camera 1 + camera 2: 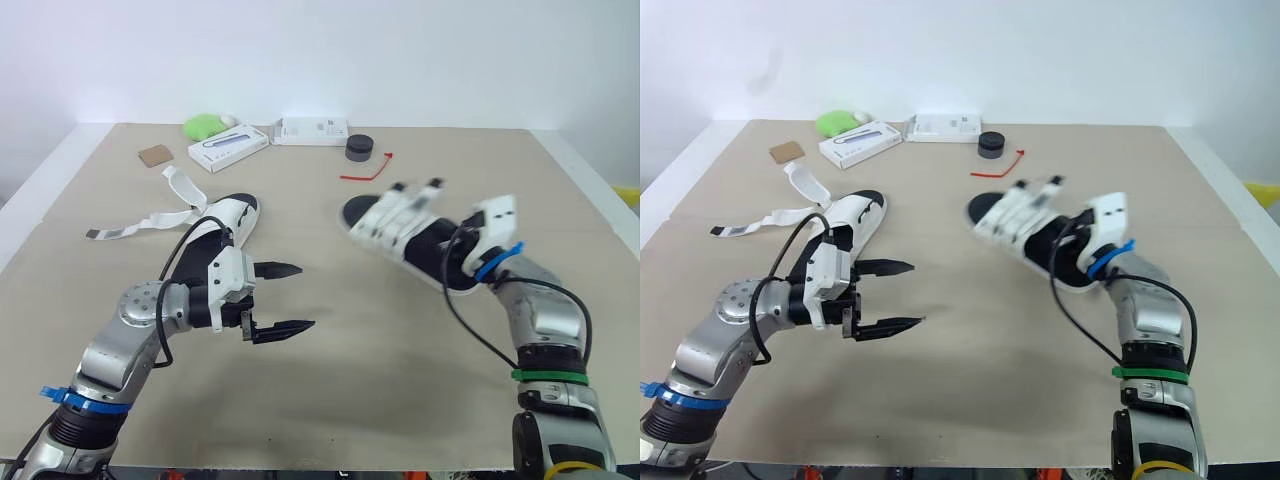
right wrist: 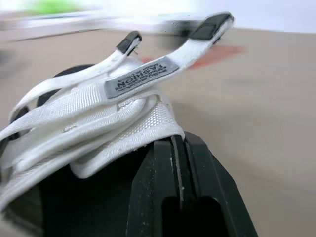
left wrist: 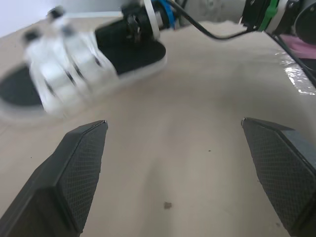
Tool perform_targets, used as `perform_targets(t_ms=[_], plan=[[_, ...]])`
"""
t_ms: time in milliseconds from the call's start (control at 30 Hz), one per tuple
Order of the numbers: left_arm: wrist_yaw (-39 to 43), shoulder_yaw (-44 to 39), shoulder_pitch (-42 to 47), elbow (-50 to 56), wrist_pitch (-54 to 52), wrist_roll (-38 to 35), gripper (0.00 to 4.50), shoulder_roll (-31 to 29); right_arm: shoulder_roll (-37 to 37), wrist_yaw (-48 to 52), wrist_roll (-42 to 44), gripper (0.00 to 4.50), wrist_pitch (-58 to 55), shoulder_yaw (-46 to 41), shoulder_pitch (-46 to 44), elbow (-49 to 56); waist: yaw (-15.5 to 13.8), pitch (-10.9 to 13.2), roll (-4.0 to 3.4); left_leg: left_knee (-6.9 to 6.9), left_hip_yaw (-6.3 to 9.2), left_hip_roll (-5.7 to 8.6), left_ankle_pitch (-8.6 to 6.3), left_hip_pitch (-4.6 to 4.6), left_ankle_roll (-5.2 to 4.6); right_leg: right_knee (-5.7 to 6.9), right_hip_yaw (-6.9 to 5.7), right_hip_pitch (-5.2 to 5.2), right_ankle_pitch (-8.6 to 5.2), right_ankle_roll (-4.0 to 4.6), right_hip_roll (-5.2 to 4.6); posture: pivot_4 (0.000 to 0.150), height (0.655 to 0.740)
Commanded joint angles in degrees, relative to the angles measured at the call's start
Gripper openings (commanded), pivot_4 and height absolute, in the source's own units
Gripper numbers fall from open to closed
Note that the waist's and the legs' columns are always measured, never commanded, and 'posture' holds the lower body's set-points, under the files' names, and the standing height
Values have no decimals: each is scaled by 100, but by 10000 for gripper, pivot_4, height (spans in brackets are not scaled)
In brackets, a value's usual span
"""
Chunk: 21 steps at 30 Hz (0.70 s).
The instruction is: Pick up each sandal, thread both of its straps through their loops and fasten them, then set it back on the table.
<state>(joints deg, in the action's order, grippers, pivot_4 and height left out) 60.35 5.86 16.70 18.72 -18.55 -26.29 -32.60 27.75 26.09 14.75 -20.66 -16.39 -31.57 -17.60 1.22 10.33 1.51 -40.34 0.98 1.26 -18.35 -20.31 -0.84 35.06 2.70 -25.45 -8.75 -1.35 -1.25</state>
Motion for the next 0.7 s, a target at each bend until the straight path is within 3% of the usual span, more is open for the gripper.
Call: perform_targets(t_ms=[33,333,500,700], plan=[[-46,27,139,69,80,36,45000,24,-130,-1059,-115,630,-532,-308,235,1041,0,-1,-1,4,0,-1,-1,-1,-1,0,3,-2,0,1,2,1500,7400],[-145,108,317,-12,-7,71,45000,109,-1164,-2734,-39,630,-2170,-527,796,2913,54,-2,-3,5,-2,-13,-4,3,-8,3,25,-2,-3,-1,28,1500,7400],[-188,155,366,-85,21,122,45000,188,-1523,-3305,-105,630,-2268,-764,758,2949,54,-2,-4,4,-8,-11,-3,6,-8,2,29,-1,-6,-10,29,1500,7400],[-184,156,408,-165,60,139,45000,217,-1408,-3193,-63,630,-2186,-694,727,2868,56,-2,-4,5,-11,-9,-4,4,-9,0,33,-2,-7,-10,27,1500,7400]])
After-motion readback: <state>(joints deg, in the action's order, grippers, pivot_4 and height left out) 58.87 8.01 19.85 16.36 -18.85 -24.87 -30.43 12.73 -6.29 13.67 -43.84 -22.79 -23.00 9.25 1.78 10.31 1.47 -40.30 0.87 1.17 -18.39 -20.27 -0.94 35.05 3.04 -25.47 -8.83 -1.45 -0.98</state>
